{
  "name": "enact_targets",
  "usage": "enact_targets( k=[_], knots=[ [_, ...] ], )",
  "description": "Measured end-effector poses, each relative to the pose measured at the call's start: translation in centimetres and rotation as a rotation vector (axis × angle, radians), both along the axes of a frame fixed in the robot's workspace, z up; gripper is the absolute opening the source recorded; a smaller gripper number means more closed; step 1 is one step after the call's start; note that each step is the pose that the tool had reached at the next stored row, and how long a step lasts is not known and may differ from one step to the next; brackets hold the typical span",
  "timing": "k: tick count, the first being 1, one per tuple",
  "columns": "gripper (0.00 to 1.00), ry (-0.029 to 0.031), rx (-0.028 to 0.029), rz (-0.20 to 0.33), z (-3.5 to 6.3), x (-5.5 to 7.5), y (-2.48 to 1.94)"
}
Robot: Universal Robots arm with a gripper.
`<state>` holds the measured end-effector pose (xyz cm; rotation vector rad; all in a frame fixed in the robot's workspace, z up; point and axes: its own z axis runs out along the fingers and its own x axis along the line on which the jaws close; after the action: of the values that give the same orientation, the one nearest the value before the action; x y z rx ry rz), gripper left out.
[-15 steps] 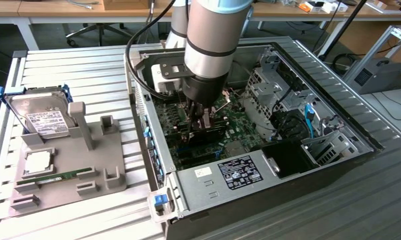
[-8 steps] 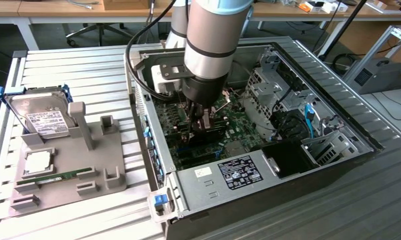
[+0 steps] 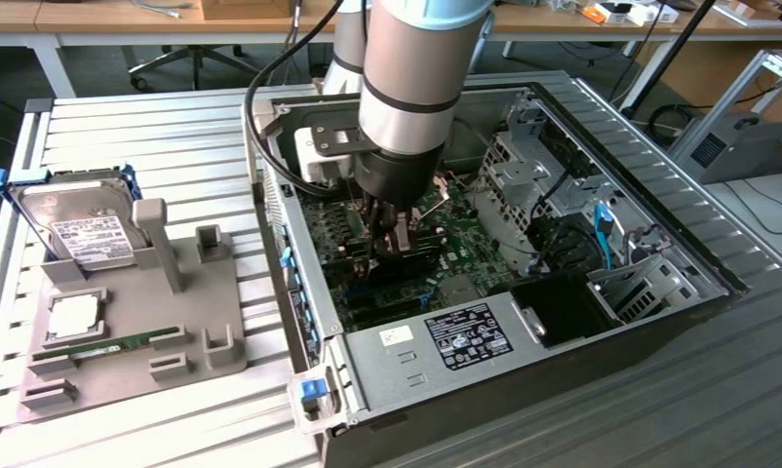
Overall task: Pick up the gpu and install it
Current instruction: 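Press down on the gpu until it lock into place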
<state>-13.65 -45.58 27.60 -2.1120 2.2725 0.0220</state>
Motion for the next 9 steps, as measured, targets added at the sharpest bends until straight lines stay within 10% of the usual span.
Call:
enact_targets(
  k=[9],
  knots=[
    [0.11,0.0,0.0,0.0,-0.14,-0.09,0.0]
  ],
)
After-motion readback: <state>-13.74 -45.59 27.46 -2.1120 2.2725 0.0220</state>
